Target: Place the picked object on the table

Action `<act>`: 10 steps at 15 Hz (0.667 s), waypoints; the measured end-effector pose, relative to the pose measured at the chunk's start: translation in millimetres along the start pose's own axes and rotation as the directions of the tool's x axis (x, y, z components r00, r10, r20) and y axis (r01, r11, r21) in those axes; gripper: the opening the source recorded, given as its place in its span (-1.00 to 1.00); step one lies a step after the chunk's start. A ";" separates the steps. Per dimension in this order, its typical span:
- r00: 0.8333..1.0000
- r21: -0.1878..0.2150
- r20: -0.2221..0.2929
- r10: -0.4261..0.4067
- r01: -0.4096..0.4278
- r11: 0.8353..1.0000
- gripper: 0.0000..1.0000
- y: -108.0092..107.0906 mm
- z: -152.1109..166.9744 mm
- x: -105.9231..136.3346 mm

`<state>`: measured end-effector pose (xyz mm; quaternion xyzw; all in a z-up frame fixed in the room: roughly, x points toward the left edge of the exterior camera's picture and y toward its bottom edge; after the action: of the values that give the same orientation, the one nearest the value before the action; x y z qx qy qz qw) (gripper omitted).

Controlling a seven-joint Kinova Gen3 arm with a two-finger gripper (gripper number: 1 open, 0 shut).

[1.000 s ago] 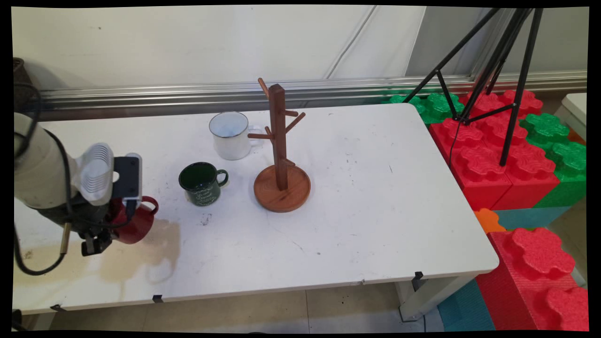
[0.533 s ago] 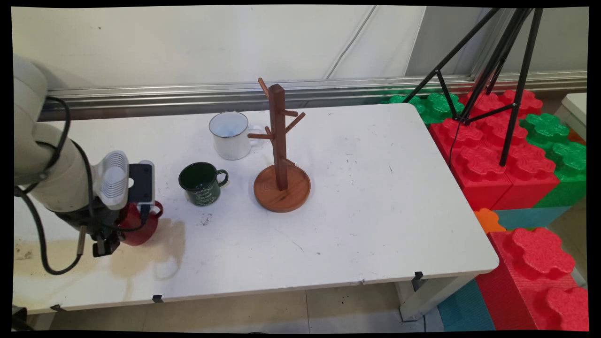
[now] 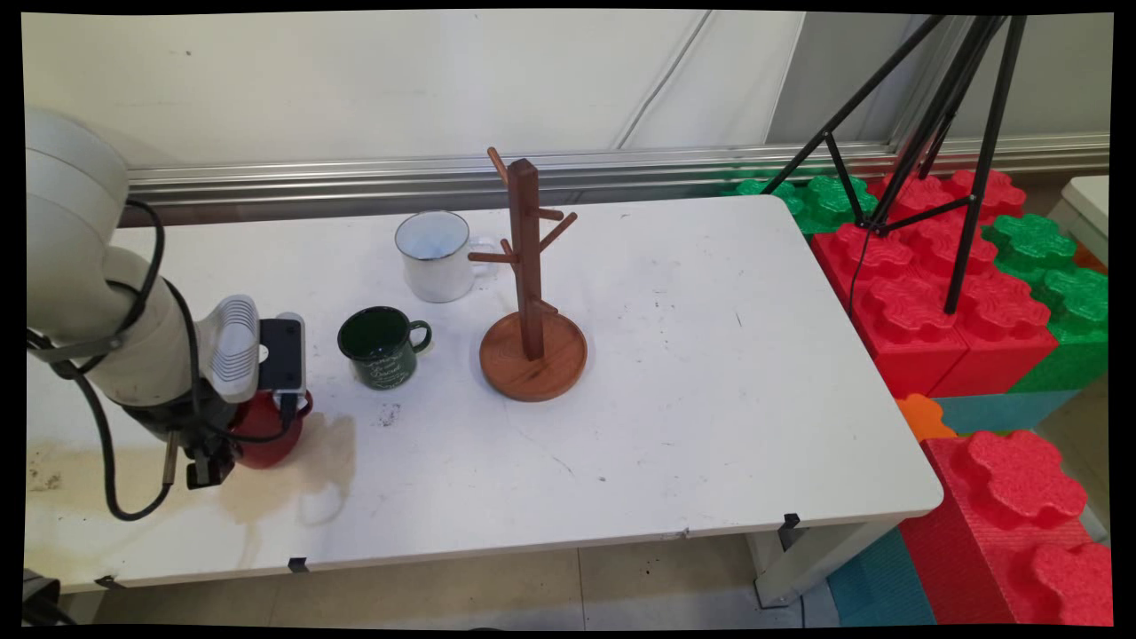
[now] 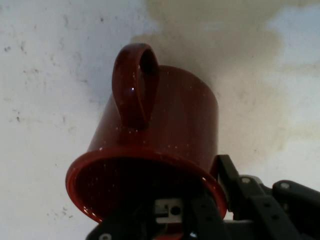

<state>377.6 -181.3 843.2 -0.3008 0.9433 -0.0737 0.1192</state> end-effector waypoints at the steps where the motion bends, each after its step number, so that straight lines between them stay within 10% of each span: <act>1: 1.000 -0.001 0.003 0.000 0.000 1.000 -1.00 -0.1 1.9 1.0; 5: 1.000 -0.009 0.012 0.001 -0.001 1.000 -1.00 -0.1 8.5 5.6; 6: 1.000 -0.009 0.012 0.000 0.000 1.000 1.00 -0.4 9.7 6.8; 10: 1.000 -0.009 0.004 -0.009 0.009 1.000 1.00 -2.3 14.0 11.1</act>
<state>373.9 -190.6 828.3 -0.3056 0.9421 -0.0692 0.1194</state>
